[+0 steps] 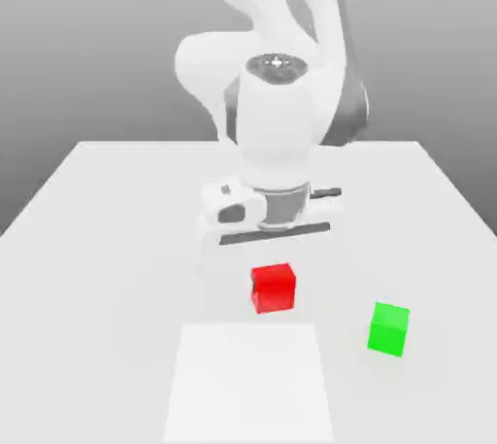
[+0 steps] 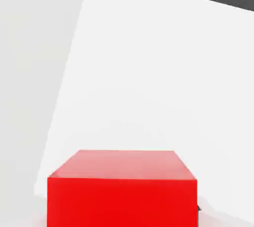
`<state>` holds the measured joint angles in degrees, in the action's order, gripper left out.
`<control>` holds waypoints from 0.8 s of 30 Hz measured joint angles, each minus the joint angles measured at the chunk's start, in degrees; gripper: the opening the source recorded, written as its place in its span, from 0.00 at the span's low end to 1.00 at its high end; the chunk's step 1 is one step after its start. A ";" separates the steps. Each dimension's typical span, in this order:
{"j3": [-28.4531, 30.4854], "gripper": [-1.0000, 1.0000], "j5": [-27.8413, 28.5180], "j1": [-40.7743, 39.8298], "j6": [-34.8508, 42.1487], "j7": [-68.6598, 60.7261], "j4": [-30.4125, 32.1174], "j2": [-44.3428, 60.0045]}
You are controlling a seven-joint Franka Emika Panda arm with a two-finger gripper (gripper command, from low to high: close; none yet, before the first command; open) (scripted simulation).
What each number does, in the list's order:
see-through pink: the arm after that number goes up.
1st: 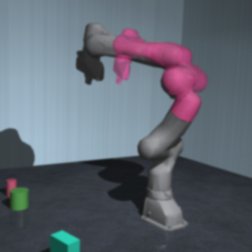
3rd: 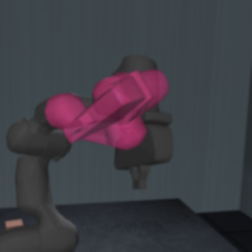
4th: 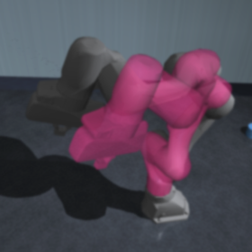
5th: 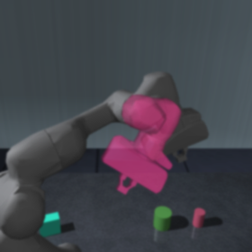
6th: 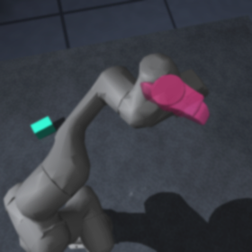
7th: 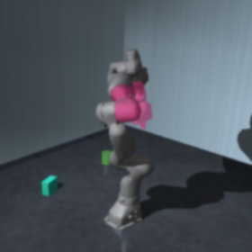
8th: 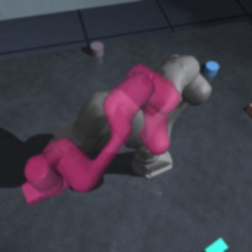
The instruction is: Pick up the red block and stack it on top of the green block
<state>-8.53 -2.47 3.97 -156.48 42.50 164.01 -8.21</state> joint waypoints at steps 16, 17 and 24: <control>-12.54 0.00 2.59 7.11 1.84 27.39 -5.86 4.70; -12.47 0.00 3.40 6.96 1.31 27.97 -5.95 5.34; -11.60 0.00 8.67 6.75 -3.48 31.77 -6.09 10.46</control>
<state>-20.14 6.19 10.73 -159.96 74.26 157.92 2.26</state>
